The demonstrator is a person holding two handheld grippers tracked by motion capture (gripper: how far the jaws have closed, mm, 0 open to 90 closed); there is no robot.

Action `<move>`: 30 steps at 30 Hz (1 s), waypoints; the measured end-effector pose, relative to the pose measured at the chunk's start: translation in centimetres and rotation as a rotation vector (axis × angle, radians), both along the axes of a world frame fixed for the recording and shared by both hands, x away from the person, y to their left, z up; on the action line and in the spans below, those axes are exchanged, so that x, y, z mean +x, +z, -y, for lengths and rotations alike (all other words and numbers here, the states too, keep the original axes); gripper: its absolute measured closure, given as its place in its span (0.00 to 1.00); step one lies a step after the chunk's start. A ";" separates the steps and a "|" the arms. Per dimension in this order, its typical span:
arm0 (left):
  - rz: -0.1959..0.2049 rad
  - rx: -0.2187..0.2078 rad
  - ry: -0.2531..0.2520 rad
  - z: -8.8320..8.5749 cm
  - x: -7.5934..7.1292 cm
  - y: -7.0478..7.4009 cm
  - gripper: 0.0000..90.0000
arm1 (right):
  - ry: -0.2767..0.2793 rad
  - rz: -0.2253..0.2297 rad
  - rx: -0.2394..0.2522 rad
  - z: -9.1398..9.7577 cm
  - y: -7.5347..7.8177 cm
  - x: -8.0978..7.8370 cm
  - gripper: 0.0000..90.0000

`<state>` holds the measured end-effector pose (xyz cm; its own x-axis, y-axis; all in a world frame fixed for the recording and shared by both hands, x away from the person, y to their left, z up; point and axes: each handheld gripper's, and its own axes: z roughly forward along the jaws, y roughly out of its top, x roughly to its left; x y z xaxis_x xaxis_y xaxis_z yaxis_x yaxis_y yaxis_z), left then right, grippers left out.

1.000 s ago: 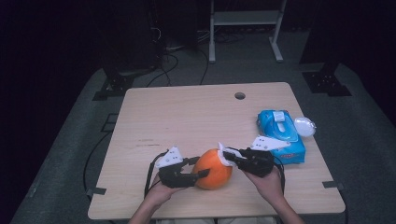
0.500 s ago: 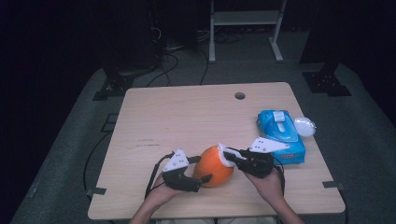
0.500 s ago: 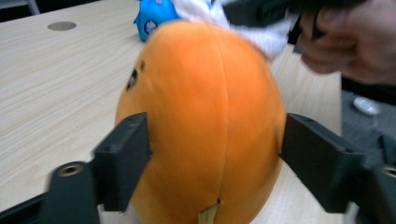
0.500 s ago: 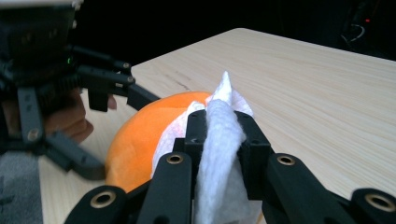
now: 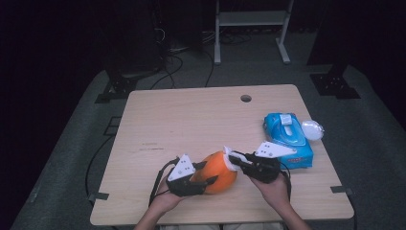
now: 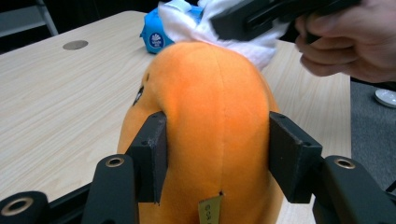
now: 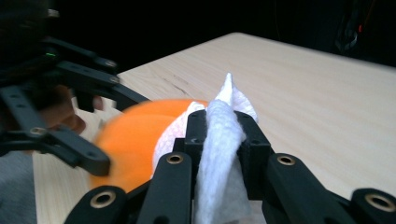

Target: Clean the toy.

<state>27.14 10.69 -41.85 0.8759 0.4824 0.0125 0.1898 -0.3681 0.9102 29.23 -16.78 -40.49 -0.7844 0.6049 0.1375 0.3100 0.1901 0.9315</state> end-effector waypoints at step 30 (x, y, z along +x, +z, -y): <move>0.043 -0.021 0.001 -0.1 0.0 0.3 0.54 | 0.024 0.044 -0.050 -1.5 0.5 -0.7 0.85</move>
<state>27.12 10.75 -41.59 0.8743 0.4838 0.0400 0.1506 -0.3487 0.9251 28.54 -15.28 -40.01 -0.8033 0.5911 0.0730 0.2640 0.2435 0.9333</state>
